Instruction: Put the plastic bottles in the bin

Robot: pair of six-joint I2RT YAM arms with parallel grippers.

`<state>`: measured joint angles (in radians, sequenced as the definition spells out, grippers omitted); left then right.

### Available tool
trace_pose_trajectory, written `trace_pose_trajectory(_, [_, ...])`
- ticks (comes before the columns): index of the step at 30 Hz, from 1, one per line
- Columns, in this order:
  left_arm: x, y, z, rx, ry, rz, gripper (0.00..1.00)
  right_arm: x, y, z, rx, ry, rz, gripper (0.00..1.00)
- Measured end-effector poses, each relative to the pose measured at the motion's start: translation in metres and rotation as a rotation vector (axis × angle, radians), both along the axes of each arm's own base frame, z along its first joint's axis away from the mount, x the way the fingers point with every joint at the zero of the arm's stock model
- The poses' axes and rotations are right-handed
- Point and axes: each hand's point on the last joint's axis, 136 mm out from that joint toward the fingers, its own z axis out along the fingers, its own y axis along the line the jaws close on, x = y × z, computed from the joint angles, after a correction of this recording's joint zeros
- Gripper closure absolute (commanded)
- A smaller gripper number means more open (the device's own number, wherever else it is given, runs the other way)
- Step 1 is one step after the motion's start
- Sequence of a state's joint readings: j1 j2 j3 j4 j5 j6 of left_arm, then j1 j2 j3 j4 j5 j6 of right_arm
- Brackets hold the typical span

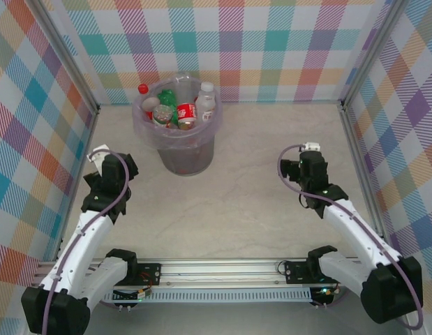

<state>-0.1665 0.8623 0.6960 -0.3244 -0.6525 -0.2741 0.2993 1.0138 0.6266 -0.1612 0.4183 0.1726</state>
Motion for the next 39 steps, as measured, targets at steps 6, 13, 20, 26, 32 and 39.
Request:
trace_pose_trajectory(6, [0.021,-0.008,-0.055,-0.008,0.010,-0.034,0.00,0.014,-0.011,-0.050,-0.089,0.048,-0.006,0.01])
trace_pose_trajectory(13, [0.056,-0.023,-0.106,0.004,0.046,-0.111,0.00,0.039,-0.007,-0.079,-0.114,-0.004,0.012,0.01])
trace_pose_trajectory(20, [0.084,-0.023,-0.128,0.038,0.025,-0.187,0.00,0.051,-0.004,-0.068,-0.102,-0.083,0.017,0.01])
trace_pose_trajectory(26, [0.094,-0.033,-0.146,0.027,0.052,-0.272,0.00,0.058,-0.004,-0.053,-0.136,-0.188,0.037,0.01])
trace_pose_trajectory(32, [0.101,-0.044,-0.143,0.026,-0.015,-0.341,0.00,0.060,-0.031,-0.071,-0.108,-0.188,-0.006,0.01])
trace_pose_trajectory(39, [0.103,-0.047,-0.142,0.034,-0.027,-0.359,0.00,0.064,-0.046,-0.080,-0.030,-0.190,-0.022,0.01])
